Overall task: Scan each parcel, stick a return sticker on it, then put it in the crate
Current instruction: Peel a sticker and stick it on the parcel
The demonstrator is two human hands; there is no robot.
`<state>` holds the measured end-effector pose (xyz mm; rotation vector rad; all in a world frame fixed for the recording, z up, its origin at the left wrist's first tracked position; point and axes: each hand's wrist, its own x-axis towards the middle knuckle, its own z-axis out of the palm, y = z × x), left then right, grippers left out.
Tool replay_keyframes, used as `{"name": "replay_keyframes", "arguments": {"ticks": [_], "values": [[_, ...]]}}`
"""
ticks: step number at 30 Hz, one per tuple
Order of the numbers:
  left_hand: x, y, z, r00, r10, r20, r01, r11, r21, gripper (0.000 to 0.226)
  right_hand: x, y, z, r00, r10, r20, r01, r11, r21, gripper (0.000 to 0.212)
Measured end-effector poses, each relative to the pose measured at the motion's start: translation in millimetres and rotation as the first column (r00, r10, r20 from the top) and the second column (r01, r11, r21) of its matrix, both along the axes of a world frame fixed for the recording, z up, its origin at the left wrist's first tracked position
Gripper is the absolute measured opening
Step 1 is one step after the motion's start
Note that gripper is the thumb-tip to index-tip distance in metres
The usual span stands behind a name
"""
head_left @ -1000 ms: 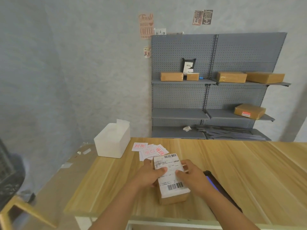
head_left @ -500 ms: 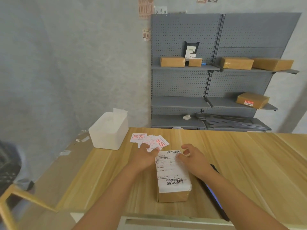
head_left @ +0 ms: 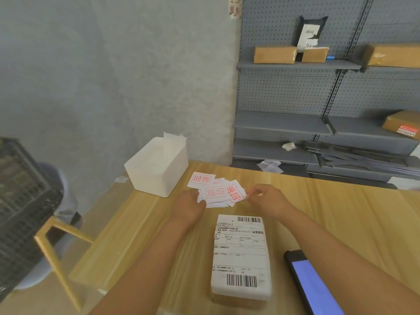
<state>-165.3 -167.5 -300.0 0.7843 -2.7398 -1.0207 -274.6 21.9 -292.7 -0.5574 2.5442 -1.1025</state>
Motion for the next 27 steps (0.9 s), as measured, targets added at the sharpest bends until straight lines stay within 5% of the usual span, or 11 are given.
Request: {"name": "replay_keyframes", "arguments": {"ticks": [4,11,14,21,27], "values": [[-12.8,-4.6,-6.7,1.000,0.004,0.028,-0.003,0.999,-0.040,0.031,-17.2,-26.3,-6.6,0.993,0.105,-0.053,-0.103,0.994,0.045,0.029],[-18.8,-9.6,-16.5,0.990,0.003,0.140,0.016,0.991,-0.136,0.061,-36.1,-68.3,-19.0,0.935,0.317,-0.159,-0.252,0.910,0.329,0.077],[-20.3,-15.8,-18.2,0.987,-0.007,0.161,0.023,0.995,-0.099,0.066,-40.3,-74.1,-23.7,0.925,0.346,-0.160,-0.262,0.882,0.392,0.081],[-19.4,-21.2,-22.7,0.987,-0.014,0.163,0.026,0.997,-0.071,0.068,-35.0,-74.3,-30.3,0.946,0.256,-0.200,-0.209,0.951,0.228,0.065],[-21.5,-21.5,-14.9,0.997,0.072,0.020,-0.074,0.983,0.168,0.040,-31.4,-66.0,-19.9,0.996,0.084,-0.024,-0.087,0.976,-0.201,0.027]]}}
